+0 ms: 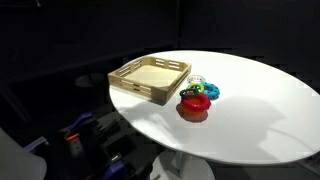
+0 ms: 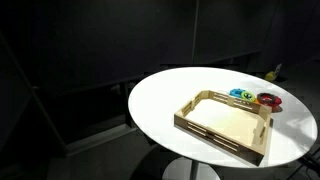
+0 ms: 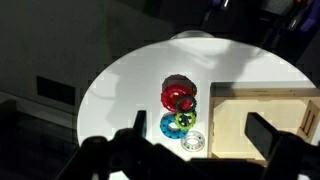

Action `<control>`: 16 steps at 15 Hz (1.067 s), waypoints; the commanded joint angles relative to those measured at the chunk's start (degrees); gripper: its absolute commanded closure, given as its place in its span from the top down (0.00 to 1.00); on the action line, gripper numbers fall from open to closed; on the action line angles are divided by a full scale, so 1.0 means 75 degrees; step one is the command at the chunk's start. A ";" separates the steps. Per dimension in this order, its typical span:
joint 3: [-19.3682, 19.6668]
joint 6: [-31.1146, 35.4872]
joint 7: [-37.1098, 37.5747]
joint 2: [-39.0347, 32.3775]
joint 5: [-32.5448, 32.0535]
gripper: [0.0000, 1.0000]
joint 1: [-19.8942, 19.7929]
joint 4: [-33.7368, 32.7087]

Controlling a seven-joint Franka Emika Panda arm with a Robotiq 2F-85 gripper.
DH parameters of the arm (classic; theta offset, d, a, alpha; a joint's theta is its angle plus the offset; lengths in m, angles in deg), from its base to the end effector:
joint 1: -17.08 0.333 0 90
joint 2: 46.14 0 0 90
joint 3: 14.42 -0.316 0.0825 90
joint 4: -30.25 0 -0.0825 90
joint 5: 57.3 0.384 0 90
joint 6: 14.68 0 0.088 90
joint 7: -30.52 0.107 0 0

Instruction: Put the blue ring on the tray

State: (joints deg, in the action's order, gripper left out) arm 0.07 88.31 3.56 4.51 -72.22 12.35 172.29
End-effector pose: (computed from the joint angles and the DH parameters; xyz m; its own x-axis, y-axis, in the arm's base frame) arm 0.2797 -0.1414 0.5723 0.9594 0.2470 0.1359 0.2278 -0.9632 0.1425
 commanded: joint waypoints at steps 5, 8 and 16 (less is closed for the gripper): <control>0.0052 -0.0038 0.0053 0.0008 -0.0049 1.00 0.0090 -0.0028; 0.0054 -0.0013 0.0111 -0.0108 -0.0017 1.00 0.0102 -0.0145; 0.0044 0.0382 0.0434 -0.0870 0.0203 1.00 0.0198 -0.0840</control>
State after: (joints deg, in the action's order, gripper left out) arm 0.08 90.39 5.22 1.74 -71.88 13.01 169.78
